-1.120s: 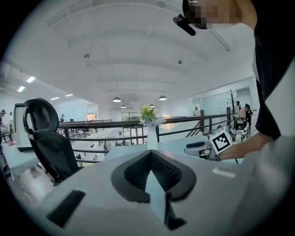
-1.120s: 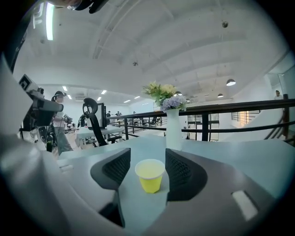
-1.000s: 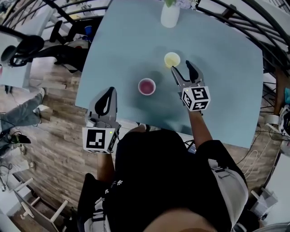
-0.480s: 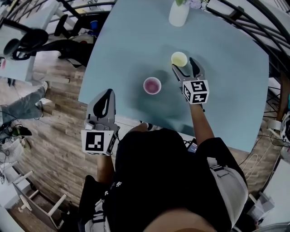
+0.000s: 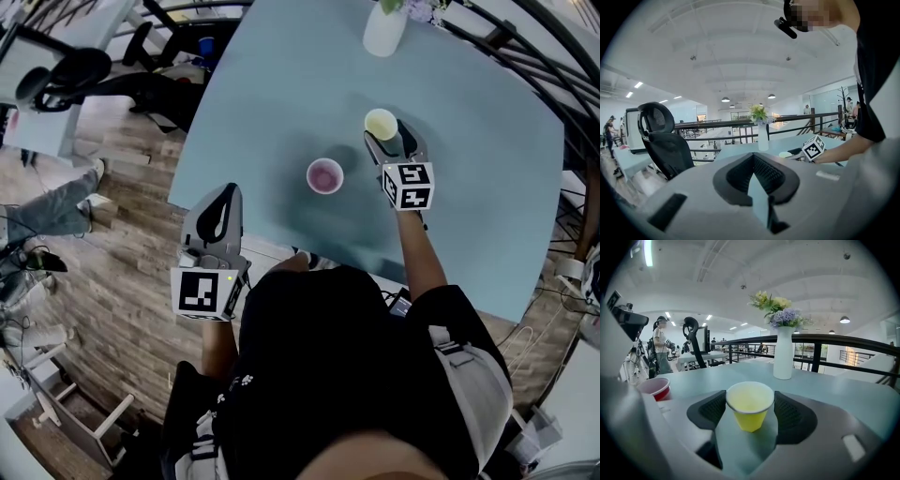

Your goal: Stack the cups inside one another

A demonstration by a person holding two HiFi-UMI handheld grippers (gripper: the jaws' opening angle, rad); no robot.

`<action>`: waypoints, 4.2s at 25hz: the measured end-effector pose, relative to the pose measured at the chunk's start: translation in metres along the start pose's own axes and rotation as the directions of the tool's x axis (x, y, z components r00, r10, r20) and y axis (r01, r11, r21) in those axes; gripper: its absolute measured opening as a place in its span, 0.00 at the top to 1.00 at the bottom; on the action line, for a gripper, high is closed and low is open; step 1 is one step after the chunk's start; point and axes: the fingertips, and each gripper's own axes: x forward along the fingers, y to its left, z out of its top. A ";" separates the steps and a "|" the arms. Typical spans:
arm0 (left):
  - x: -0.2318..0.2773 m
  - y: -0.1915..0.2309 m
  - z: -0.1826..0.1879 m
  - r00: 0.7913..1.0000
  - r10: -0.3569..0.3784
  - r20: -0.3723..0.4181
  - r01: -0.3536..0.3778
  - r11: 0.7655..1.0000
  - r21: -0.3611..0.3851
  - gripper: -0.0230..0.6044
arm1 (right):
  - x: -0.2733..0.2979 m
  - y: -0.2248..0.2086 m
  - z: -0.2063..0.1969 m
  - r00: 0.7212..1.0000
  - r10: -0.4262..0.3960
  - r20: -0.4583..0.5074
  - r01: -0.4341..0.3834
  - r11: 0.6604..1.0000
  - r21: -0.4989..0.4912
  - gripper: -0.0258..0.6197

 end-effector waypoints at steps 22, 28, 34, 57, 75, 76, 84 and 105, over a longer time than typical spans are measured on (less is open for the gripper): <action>0.010 -0.018 0.008 0.994 -0.090 0.067 0.091 0.996 -0.003 0.99 | -0.058 0.019 0.037 0.997 0.005 0.075 -0.006 1.000 0.011 0.45; 0.020 -0.018 0.015 0.987 -0.114 0.114 0.116 0.993 -0.007 0.99 | -0.083 0.029 0.061 0.993 0.024 0.116 -0.026 0.999 0.019 0.45; 0.025 -0.016 0.014 0.983 -0.130 0.130 0.135 0.990 -0.028 0.99 | -0.100 0.048 0.079 0.988 0.058 0.146 -0.062 0.998 0.020 0.45; 0.023 -0.002 0.006 0.987 -0.103 0.125 0.110 0.993 -0.052 0.99 | -0.095 0.146 0.076 0.942 0.323 0.092 -0.325 0.946 0.005 0.45; 0.014 0.007 0.000 0.991 -0.078 0.111 0.085 0.995 -0.060 0.99 | -0.073 0.159 0.031 0.944 0.328 -0.022 -0.329 0.944 -0.021 0.45; 0.013 0.008 0.000 0.991 -0.077 0.109 0.084 0.995 -0.061 0.99 | -0.072 0.160 0.029 0.945 0.327 -0.029 -0.328 0.944 -0.022 0.45; 0.007 0.016 -0.002 0.991 -0.073 0.110 0.079 0.995 -0.056 0.99 | -0.063 0.166 0.014 0.948 0.311 -0.075 -0.314 0.948 -0.045 0.45; 0.001 0.021 -0.006 0.992 -0.066 0.110 0.073 0.995 -0.062 0.99 | -0.068 0.170 0.027 0.948 0.317 -0.014 -0.317 0.948 -0.014 0.44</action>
